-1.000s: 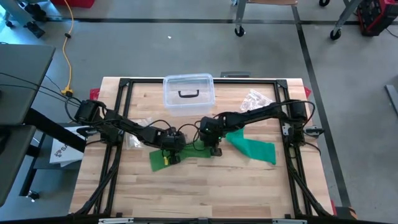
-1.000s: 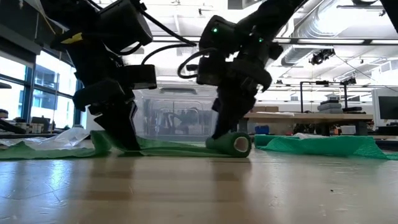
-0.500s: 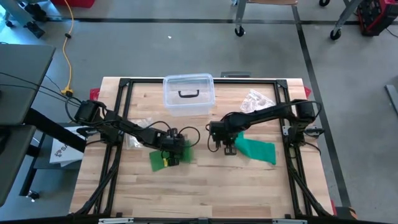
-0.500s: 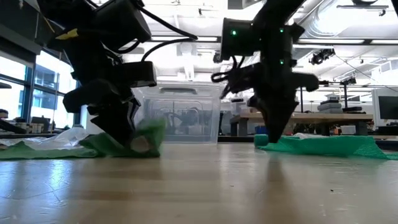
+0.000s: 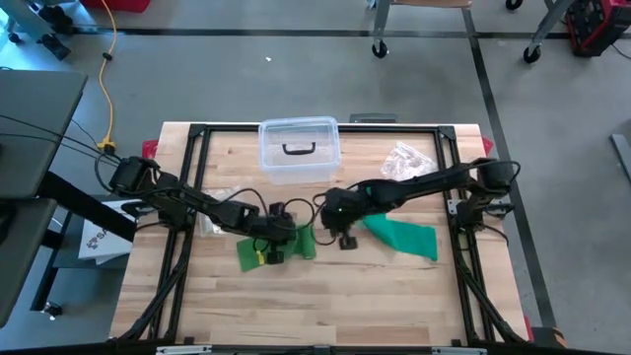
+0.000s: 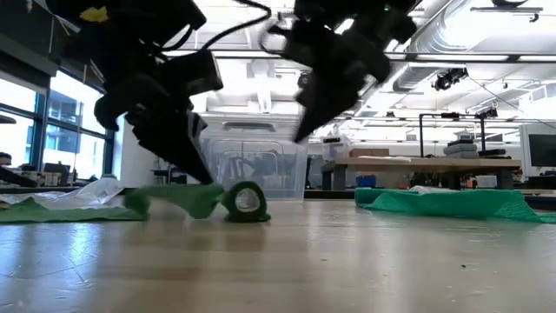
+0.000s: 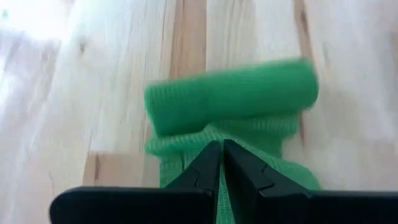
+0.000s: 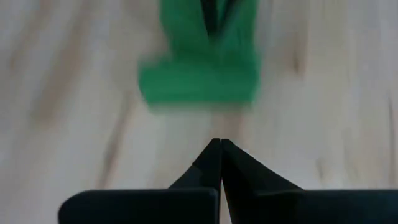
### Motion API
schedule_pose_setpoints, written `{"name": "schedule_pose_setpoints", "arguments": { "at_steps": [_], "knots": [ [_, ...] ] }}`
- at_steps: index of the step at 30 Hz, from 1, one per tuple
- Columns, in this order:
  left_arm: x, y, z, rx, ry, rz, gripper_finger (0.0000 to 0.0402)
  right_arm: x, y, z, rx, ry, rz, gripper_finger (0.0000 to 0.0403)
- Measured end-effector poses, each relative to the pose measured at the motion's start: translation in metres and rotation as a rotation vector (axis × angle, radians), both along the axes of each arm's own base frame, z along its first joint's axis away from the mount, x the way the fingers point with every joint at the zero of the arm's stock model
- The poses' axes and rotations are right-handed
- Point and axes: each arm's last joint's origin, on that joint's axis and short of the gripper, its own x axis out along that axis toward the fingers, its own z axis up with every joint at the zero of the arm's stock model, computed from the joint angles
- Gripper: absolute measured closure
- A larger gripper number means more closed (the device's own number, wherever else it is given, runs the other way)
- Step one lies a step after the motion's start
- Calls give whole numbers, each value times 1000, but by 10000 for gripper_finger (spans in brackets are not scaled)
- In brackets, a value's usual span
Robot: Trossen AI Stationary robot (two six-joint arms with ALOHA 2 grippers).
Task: Roll bandage
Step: Roll the green bandage
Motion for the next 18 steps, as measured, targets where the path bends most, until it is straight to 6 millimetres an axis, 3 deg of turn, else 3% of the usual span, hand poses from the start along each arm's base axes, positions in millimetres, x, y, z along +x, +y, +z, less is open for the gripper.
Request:
{"name": "schedule_pose_setpoints", "arguments": {
  "at_steps": [6, 13, 18],
  "knots": [
    [-1, 0, 0, 8, 15, 3, 384, 29, -5, -28, 98, -131, -10, 375],
    [-10, 3, -7, 13, 129, 50, 384, 50, -23, -55, 214, -238, -37, 278],
    [-18, 5, -11, 14, 209, 99, 384, 54, -36, -60, 243, -224, -108, 228]
  ]
}}
